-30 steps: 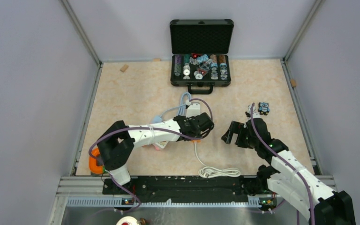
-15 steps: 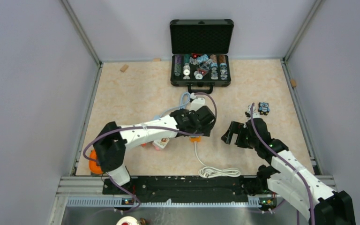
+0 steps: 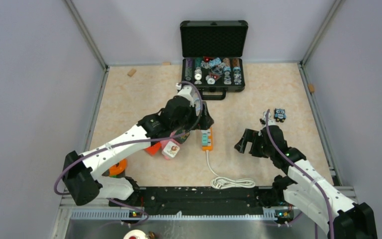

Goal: Insert the plug

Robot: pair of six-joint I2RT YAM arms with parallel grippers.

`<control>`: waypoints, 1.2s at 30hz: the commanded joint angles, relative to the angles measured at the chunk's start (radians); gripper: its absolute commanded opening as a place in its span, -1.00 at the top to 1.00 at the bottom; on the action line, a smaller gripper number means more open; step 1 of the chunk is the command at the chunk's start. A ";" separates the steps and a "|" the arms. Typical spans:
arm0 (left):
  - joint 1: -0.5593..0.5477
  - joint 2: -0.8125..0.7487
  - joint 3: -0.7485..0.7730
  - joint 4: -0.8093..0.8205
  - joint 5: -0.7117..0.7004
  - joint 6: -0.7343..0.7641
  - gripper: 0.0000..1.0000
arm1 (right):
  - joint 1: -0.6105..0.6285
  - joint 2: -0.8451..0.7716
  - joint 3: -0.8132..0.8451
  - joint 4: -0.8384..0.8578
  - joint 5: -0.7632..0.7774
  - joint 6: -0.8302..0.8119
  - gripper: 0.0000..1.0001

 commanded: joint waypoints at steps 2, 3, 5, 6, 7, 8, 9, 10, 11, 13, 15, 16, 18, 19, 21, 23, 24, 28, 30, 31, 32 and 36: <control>0.181 -0.079 -0.138 0.154 0.224 -0.004 -0.97 | -0.008 -0.005 0.053 0.036 0.001 -0.028 -0.97; 0.230 -0.095 -0.159 0.168 0.232 0.002 -0.97 | -0.008 -0.002 0.053 0.043 0.005 -0.034 -0.97; 0.296 -0.128 -0.188 0.168 0.232 0.027 -0.97 | -0.008 0.003 0.053 0.058 0.023 -0.044 -0.97; 0.322 -0.142 -0.198 0.165 0.225 0.046 -0.97 | -0.008 0.009 0.053 0.069 0.034 -0.050 -0.97; 0.351 -0.159 -0.206 0.158 0.210 0.065 -0.97 | -0.008 0.018 0.057 0.077 0.047 -0.055 -0.97; 0.377 -0.175 -0.213 0.154 0.188 0.086 -0.97 | -0.007 0.027 0.060 0.085 0.060 -0.060 -0.97; 0.396 -0.190 -0.220 0.151 0.163 0.110 -0.97 | -0.008 0.039 0.063 0.098 0.073 -0.066 -0.97; 0.419 -0.210 -0.226 0.149 0.130 0.129 -0.97 | -0.008 0.052 0.069 0.112 0.085 -0.074 -0.97; 0.437 -0.225 -0.234 0.149 0.095 0.148 -0.97 | -0.008 0.068 0.075 0.124 0.091 -0.080 -0.97; 0.470 -0.260 -0.255 0.167 0.031 0.189 -0.97 | -0.008 0.102 0.091 0.149 0.143 -0.102 -0.97; 0.488 -0.292 -0.287 0.210 -0.059 0.243 -0.97 | -0.008 0.139 0.109 0.177 0.192 -0.117 -0.97; 0.492 -0.305 -0.306 0.234 -0.103 0.287 -0.97 | -0.008 0.155 0.117 0.194 0.217 -0.128 -0.97; 0.497 -0.328 -0.358 0.297 -0.154 0.368 -0.97 | -0.007 0.187 0.125 0.239 0.254 -0.164 -0.97; 0.501 -0.334 -0.369 0.325 -0.184 0.399 -0.97 | -0.008 0.200 0.125 0.267 0.281 -0.172 -0.97; 0.525 -0.340 -0.400 0.364 -0.189 0.419 -0.97 | -0.008 0.219 0.114 0.335 0.341 -0.186 -0.97; 0.556 -0.333 -0.420 0.416 -0.186 0.433 -0.97 | -0.007 0.230 0.095 0.415 0.415 -0.207 -0.97; 0.575 -0.327 -0.429 0.437 -0.190 0.443 -0.97 | -0.008 0.235 0.081 0.471 0.472 -0.218 -0.98; 0.635 -0.290 -0.455 0.504 -0.263 0.443 -0.97 | -0.012 0.271 0.066 0.572 0.618 -0.265 -0.97; 0.662 -0.257 -0.483 0.564 -0.304 0.453 -0.97 | -0.026 0.311 0.075 0.587 0.663 -0.269 -0.97; 0.674 -0.240 -0.512 0.627 -0.309 0.480 -0.97 | -0.031 0.329 0.072 0.601 0.687 -0.268 -0.97; 0.681 -0.221 -0.543 0.693 -0.309 0.517 -0.97 | -0.037 0.345 0.062 0.640 0.706 -0.277 -0.97; 0.703 -0.137 -0.587 0.791 -0.364 0.565 -0.97 | -0.085 0.364 0.053 0.714 0.700 -0.354 -0.96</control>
